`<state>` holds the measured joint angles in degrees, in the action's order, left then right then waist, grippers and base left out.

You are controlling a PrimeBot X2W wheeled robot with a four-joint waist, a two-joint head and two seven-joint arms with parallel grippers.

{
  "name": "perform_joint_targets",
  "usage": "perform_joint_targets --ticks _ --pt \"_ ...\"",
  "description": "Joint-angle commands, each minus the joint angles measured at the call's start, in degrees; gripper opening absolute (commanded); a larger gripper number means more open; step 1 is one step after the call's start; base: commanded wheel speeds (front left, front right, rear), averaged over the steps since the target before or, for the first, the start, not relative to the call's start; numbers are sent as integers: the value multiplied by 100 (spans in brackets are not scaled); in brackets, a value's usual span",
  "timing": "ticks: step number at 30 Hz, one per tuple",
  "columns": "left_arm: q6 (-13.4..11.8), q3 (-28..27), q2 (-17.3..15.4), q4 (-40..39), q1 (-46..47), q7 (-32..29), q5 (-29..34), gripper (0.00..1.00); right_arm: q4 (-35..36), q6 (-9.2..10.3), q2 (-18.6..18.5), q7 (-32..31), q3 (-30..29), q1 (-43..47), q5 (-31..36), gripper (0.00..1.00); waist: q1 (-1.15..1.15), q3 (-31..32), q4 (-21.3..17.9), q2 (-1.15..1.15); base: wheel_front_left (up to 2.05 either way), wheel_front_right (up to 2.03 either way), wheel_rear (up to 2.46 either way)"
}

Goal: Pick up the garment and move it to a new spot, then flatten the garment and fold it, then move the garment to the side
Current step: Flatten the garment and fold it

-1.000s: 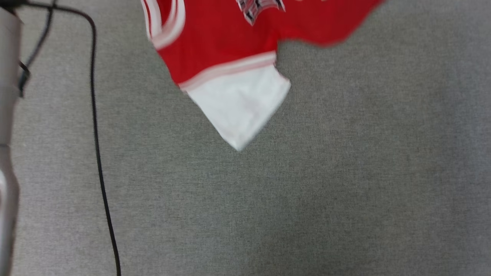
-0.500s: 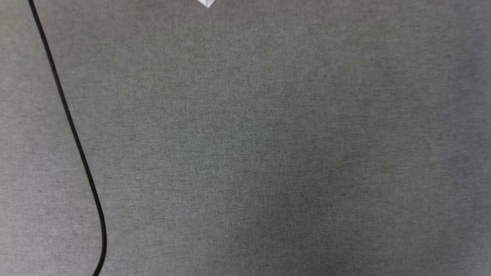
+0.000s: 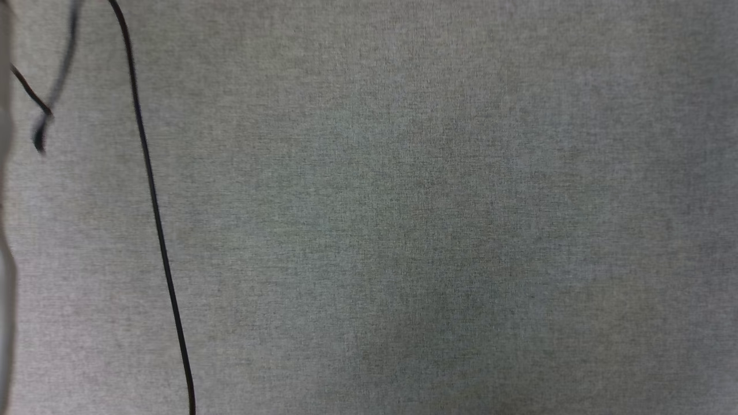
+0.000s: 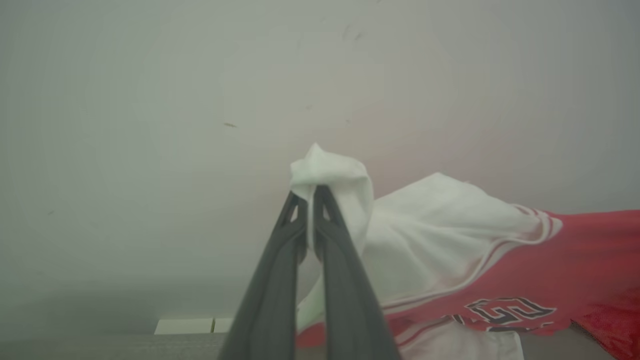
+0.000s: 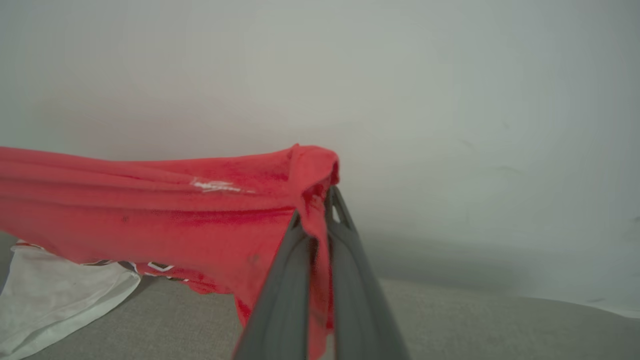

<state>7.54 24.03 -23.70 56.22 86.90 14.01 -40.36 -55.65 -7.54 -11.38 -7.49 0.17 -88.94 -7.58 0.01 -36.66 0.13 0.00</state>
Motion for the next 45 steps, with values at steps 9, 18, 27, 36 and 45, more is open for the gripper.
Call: perform_joint_targets --ticks 9,18,27,36,45 --pt "-12 294 -224 -694 -2338 121 -733 0 -229 10 -153 518 515 1788 -699 0 -1 752 53 0 0 0 0" --pt "-18 -324 -280 -1610 -4667 128 -566 0 96 14 -360 762 953 3596 -1353 0 -1 1636 22 0 0 0 0" --pt "-215 -755 -219 -2317 -6558 129 -439 0 870 21 -594 727 1045 5226 -1738 0 -1 2397 25 0 0 0 0" --pt "-547 -813 -241 -3076 -7925 26 -639 0 2024 37 -603 467 618 6957 -1769 0 -1 2954 66 0 0 0 0" --pt "-964 -901 -333 -4000 -9085 -318 -939 0 3549 40 -371 -249 -220 8606 -1501 0 -1 3253 129 0 0 0 0"
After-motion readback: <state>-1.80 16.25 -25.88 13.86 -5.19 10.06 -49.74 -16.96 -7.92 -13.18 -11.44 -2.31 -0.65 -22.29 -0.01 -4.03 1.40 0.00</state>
